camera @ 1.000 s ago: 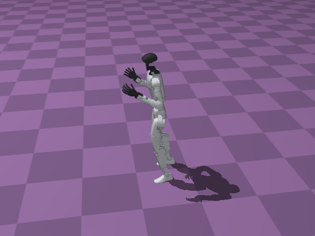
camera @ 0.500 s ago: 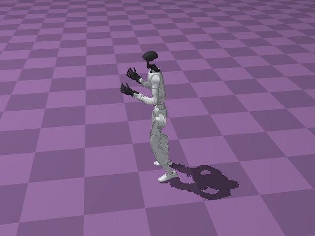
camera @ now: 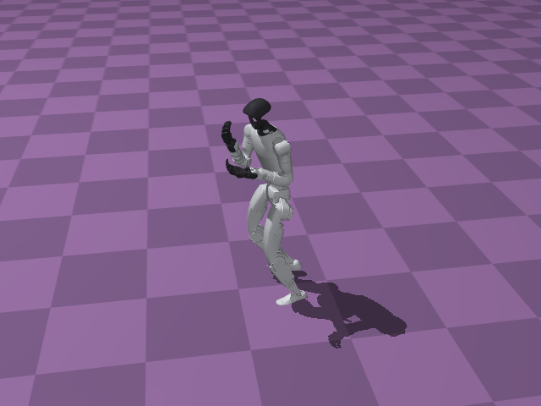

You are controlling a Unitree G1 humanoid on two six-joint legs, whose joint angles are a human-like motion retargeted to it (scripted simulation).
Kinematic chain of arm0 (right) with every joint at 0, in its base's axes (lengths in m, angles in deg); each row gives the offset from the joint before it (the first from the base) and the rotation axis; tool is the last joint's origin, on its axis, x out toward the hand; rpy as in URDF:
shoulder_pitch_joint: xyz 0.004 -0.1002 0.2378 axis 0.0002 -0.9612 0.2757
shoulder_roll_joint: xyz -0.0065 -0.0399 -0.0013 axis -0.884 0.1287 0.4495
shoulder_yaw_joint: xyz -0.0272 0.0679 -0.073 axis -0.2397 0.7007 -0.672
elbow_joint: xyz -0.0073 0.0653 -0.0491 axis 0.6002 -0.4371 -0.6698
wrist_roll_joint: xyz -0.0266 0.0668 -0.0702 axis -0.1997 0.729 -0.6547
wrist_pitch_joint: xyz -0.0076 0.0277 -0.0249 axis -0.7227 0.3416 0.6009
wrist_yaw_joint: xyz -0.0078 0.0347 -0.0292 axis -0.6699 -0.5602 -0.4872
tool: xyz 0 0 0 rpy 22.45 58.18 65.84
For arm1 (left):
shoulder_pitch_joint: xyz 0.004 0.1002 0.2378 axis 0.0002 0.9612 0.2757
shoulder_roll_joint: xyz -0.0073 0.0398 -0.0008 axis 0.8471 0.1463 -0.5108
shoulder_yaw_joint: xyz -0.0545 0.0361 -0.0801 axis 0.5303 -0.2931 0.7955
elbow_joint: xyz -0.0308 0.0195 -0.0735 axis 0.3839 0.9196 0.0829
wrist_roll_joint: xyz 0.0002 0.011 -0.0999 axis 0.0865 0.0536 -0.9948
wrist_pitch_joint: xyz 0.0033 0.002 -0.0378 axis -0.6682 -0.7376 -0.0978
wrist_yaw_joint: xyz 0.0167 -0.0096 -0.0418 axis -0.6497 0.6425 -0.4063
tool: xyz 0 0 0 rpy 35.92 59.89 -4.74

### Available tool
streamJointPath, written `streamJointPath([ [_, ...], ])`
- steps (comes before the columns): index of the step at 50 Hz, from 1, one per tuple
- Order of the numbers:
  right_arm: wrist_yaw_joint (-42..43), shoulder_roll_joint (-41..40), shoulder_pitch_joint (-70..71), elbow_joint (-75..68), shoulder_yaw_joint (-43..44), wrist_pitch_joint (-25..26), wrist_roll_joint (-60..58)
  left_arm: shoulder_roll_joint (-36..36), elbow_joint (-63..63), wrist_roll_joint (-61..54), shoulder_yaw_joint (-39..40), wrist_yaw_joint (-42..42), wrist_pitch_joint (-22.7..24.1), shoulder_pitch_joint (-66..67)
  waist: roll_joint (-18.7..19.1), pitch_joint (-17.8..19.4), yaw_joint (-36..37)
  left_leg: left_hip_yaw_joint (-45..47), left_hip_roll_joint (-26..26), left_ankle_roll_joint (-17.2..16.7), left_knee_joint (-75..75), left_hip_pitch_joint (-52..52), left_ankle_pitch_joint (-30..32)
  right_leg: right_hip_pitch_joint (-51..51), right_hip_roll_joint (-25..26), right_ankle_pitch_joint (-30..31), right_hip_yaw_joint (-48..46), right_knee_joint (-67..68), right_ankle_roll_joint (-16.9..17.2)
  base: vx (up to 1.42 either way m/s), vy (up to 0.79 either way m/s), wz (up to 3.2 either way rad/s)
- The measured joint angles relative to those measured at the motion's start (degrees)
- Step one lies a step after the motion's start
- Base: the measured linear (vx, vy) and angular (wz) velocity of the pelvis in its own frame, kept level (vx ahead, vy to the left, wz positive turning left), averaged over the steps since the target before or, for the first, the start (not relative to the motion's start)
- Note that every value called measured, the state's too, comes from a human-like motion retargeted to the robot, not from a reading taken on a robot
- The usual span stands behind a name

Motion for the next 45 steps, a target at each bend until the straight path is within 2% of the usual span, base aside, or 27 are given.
streamJointPath([
  [2, 2.2, 0.3, 5.7, -1.0, -0.6, 0.3, -3.6, -5.5, 0.6, -11.9, -0.3, 3.4, -1.6, 0.9, -0.2, 4.1, 3.8, 1.5, -1.4, 4.5, 4.2, -2.1, -0.6, -1.9, -3.2, -2.2, 1.0, 4.3, -1.3, -0.14, 0.0, -0.07],
  [5, 4.8, 4.7, 8.6, -0.9, -1.0, -0.3, -7.7, -8.1, 0.6, -15.3, 3.0, 6.4, -1.7, 4.8, 0.4, 5.0, 8.1, 4.1, -1.0, 4.0, 3.6, -3.2, 0.2, -3.7, -5.8, -2.5, 0.5, 2.5, -1.2, -0.03, -0.01, -0.51],
  [8, 1.5, 12.0, 0.4, 0.9, 1.6, -0.7, -5.4, -3.4, -0.3, -15.3, 8.8, 8.6, -3.5, 8.9, 0.9, 1.0, 8.5, 6.3, -0.6, 1.9, -4.7, -2.0, 4.7, -3.6, -5.5, 0.6, -0.8, -7.7, 1.0, 0.09, -0.04, -0.55],
  [10, 1.8, 14.5, -10.0, 3.9, 2.8, -3.3, 1.2, 1.1, -2.2, -8.3, 12.7, 6.9, 0.3, 11.3, 3.3, -2.8, 6.3, 7.8, 2.0, -2.5, -9.9, -0.5, 8.3, -0.8, -1.8, 4.1, -1.4, -18.9, 3.2, 0.19, -0.06, -0.33],
  [12, 2.2, 17.1, -21.7, 5.5, 4.7, -4.0, 4.1, 6.3, -5.4, 6.2, 17.9, 1.0, 4.1, 9.8, 4.5, -5.9, 2.7, 10.4, 2.0, -3.3, -16.6, 1.9, 12.4, 2.2, 1.4, 8.3, 2.3, -31.6, 5.6, 0.21, -0.09, -0.3],
  [13, 2.1, 18.1, -27.3, 5.9, 6.2, -4.3, 4.1, 10.7, -6.0, 22.6, 22.3, -3.6, 5.9, 7.2, 4.6, -6.8, 0.3, 11.4, 1.5, -3.5, -19.5, 3.3, 14.2, 3.9, 2.8, 10.5, 5.6, -38.0, 6.6, 0.21, -0.13, -0.29],
  [15, 2.2, 19.7, -39.0, 6.3, 10.6, -3.9, 3.4, 19.8, -7.6, 53.8, 29.7, -15.7, 5.0, -0.6, 4.3, -9.2, -5.0, 12.3, 0.0, -3.3, -23.1, 5.1, 16.8, 6.6, 4.4, 14.7, 14.4, -48.5, 8.6, 0.2, -0.16, -0.26],
  [17, -3.0, 21.1, -52.3, 8.5, 18.2, -3.1, 9.5, 28.4, -4.2, 88.7, 32.1, -23.6, -4.5, -11.0, 5.1, -12.0, -10.4, 12.3, -1.1, -3.8, -23.1, 5.5, 17.7, 8.2, 4.7, 19.2, 21.5, -54.0, 10.9, 0.18, -0.19, -0.25],
  [18, -3.8, 22.1, -56.9, 8.5, 21.8, -2.8, 8.8, 32.4, -1.4, 95.8, 30.5, -25.4, -7.3, -17.7, 4.7, -12.9, -13.3, 12.7, -2.6, -1.7, -23.2, 5.4, 17.9, 8.3, 3.7, 20.4, 23.3, -55.2, 12.0, 0.13, -0.21, -0.27],
  [20, -5.6, 24.7, -65.3, 8.8, 29.7, -1.7, 8.7, 40.4, 7.6, 103.4, 22.9, -27.1, -11.8, -32.4, 5.0, -13.4, -20.1, 12.6, -2.4, -0.5, -16.9, 3.7, 15.0, 9.2, 3.0, 19.2, 23.1, -55.3, 12.6, 0.09, -0.21, -0.24],
  [22, -5.5, 26.6, -70.4, 9.0, 35.8, -1.0, 9.8, 48.4, 24.5, 107.0, 8.0, -26.9, -17.1, -51.9, 6.5, -11.5, -26.5, 12.5, 1.5, -0.6, -4.9, 0.2, 10.3, 9.8, 4.7, 14.7, 22.2, -52.7, 10.0, 0.04, -0.19, -0.46],
  [23, -4.1, 27.2, -71.0, 8.5, 37.5, -1.2, 9.8, 51.5, 36.2, 108.9, -2.8, -27.0, -19.6, -63.8, 7.2, -9.9, -29.3, 12.5, 4.4, -0.8, 1.0, -1.5, 8.4, 9.7, 6.4, 12.4, 22.3, -50.7, 7.9, 0.01, -0.16, -0.64],
  [25, 0.9, 27.2, -68.3, 6.2, 37.7, -2.9, 7.5, 50.8, 63.9, 113.3, -26.9, -26.8, -23.2, -86.1, 7.7, -7.0, -33.9, 12.8, 9.1, 0.1, 9.6, -3.9, 6.1, 8.1, 9.4, 8.8, 22.5, -45.4, 4.7, 0.0, -0.12, -0.65],
  [27, 5.9, 26.8, -60.5, 3.2, 35.5, -3.8, 2.2, 43.6, 90.2, 115.1, -42.2, -22.6, -24.7, -95.2, 6.9, -5.6, -38.2, 13.0, 10.9, 2.7, 12.7, -4.8, 4.9, 5.6, 10.6, 6.9, 21.6, -39.5, 3.8, 0.02, -0.1, -0.47],
  [28, 7.7, 26.1, -55.7, 2.0, 34.1, -3.7, -0.9, 40.4, 99.7, 113.9, -45.1, -19.1, -24.4, -96.1, 6.3, -5.3, -39.9, 13.0, 11.0, 3.6, 12.8, -4.7, 4.5, 4.8, 10.9, 6.5, 21.2, -37.8, 3.8, 0.07, -0.1, -0.46],
  [29, 9.1, 25.0, -50.8, 1.3, 32.8, -3.6, -4.0, 38.9, 104.5, 112.2, -44.9, -16.7, -23.8, -96.0, 5.7, -5.2, -41.0, 13.0, 11.0, 3.9, 12.2, -4.1, 4.4, 4.7, 11.1, 6.5, 21.3, -37.6, 3.6, 0.1, -0.1, -0.53],
  [30, 10.4, 23.6, -45.9, 0.9, 31.4, -3.4, -7.1, 38.2, 106.9, 110.4, -43.2, -14.9, -23.0, -95.2, 5.0, -5.3, -41.8, 13.1, 10.8, 3.9, 11.3, -3.4, 4.5, 4.9, 11.2, 6.8, 21.7, -38.0, 3.4, 0.15, -0.09, -0.67],
  [31, 12.3, 22.0, -41.4, 1.0, 29.9, -3.1, -11.3, 39.3, 102.4, 108.5, -38.5, -16.9, -21.6, -92.9, 4.5, -5.7, -41.3, 13.1, 10.3, 3.5, 9.7, -2.2, 5.1, 5.9, 11.3, 7.8, 22.6, -39.8, 3.1, 0.19, -0.08, -0.78],
  [33, 16.1, 19.7, -32.7, 1.6, 26.4, -1.6, -21.7, 41.4, 86.4, 101.8, -25.0, -22.4, -17.7, -83.9, 4.1, -7.0, -38.4, 13.1, 8.9, 2.7, 6.2, 0.2, 6.8, 8.5, 11.1, 11.4, 24.6, -45.0, 3.0, 0.22, -0.05, -0.9],
  [35, 18.1, 20.1, -24.2, 2.3, 22.8, 1.3, -33.6, 38.8, 64.1, 90.6, -8.8, -28.1, -11.6, -68.4, 4.0, -9.1, -33.3, 12.5, 6.7, 2.3, 2.3, 1.8, 9.2, 10.9, 10.1, 16.9, 25.8, -50.8, 3.8, 0.22, 0.0, -0.83],
  [37, 15.3, 21.6, -14.6, 1.8, 19.8, 3.6, -40.7, 30.9, 42.2, 78.2, 4.4, -26.2, -5.3, -49.7, 3.3, -11.6, -27.7, 11.0, 4.0, 2.2, -2.3, 2.3, 11.8, 12.1, 9.0, 23.2, 25.8, -54.8, 5.2, 0.2, 0.04, -0.6],
  [38, 13.1, 21.6, -8.9, 0.4, 17.7, 4.5, -42.3, 26.4, 31.7, 71.2, 10.0, -21.8, -3.8, -39.4, 2.7, -12.8, -25.1, 9.9, 2.6, 1.9, -5.0, 2.4, 13.1, 12.3, 8.5, 26.2, 25.8, -56.3, 6.1, 0.18, 0.06, -0.44],
  [40, 9.3, 18.7, 3.9, -5.8, 12.6, 7.8, -45.5, 18.0, 16.4, 56.5, 16.4, -10.4, -4.2, -20.8, 0.5, -14.7, -19.7, 6.8, -0.5, 0.6, -11.7, 3.1, 15.7, 12.8, 7.8, 31.4, 26.2, -58.1, 8.0, 0.17, 0.07, -0.34],
  [42, 8.6, 15.2, 19.8, -19.6, 6.2, 14.1, -49.9, 12.1, 8.8, 40.4, 17.4, -0.5, -7.1, -5.0, -1.4, -15.4, -13.2, 3.1, -3.0, -2.0, -19.4, 4.6, 18.6, 13.6, 7.6, 34.1, 27.2, -59.0, 9.6, 0.15, 0.1, -0.31],
  [45, 11.6, 14.9, 44.9, -51.8, -5.5, 24.0, -51.7, 9.4, 7.1, 19.2, 13.9, 7.4, -9.6, 12.5, -1.1, -14.6, -2.9, 0.8, -4.2, -7.0, -27.4, 6.9, 23.7, 15.4, 8.7, 32.1, 27.0, -57.9, 9.2, 0.13, 0.12, -0.05],
])
